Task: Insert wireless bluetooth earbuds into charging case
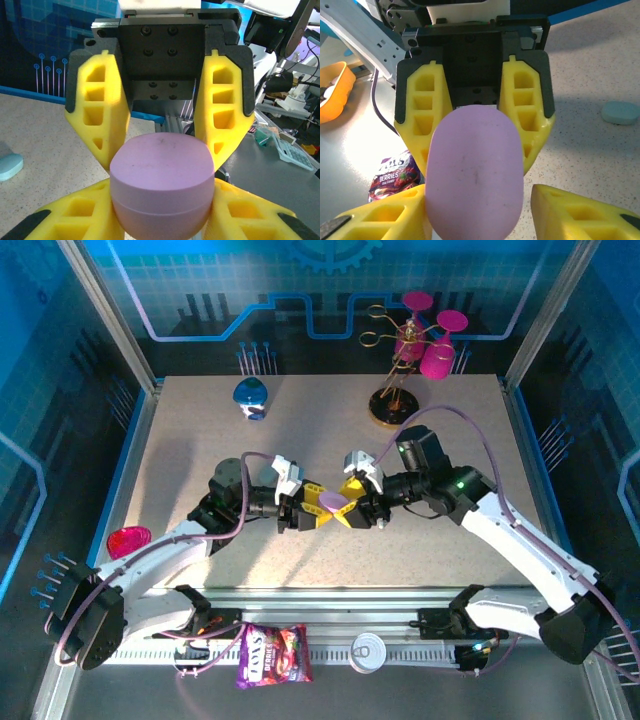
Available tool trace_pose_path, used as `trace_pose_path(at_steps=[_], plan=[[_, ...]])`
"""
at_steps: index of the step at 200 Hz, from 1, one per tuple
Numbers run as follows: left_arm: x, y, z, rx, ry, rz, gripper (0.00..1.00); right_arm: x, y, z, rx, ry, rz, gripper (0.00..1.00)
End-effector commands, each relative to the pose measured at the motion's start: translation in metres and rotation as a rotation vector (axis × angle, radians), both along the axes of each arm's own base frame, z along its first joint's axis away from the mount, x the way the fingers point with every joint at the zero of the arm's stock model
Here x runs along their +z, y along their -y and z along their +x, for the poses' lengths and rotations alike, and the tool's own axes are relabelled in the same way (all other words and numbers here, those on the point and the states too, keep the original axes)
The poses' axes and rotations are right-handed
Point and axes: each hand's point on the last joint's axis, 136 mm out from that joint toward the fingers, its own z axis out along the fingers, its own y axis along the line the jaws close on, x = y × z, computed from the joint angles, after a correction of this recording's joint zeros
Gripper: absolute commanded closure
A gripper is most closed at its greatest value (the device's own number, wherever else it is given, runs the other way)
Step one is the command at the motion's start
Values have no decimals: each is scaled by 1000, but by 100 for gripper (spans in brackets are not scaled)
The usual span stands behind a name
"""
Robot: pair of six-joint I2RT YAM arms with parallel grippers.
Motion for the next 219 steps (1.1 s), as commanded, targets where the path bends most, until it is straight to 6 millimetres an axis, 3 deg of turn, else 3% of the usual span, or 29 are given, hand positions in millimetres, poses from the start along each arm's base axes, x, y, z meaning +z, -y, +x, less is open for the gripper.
trace_pose_path(at_steps=[1, 130, 192, 208, 219], plan=[[8, 1, -15, -76, 79, -23, 74, 6, 7, 16, -85, 30, 18, 45], [-2, -1, -19, -79, 111, -7, 73, 18, 25, 44, -249, 51, 72, 36], [-11, -3, -5, 12, 139, 5, 73, 42, 23, 15, -132, 99, 214, 12], [-15, -4, -2, 45, 155, 9, 73, 49, 30, 19, -176, 116, 258, 3], [-15, -6, -1, 62, 167, 10, 73, 50, 40, 33, -272, 121, 267, 0]])
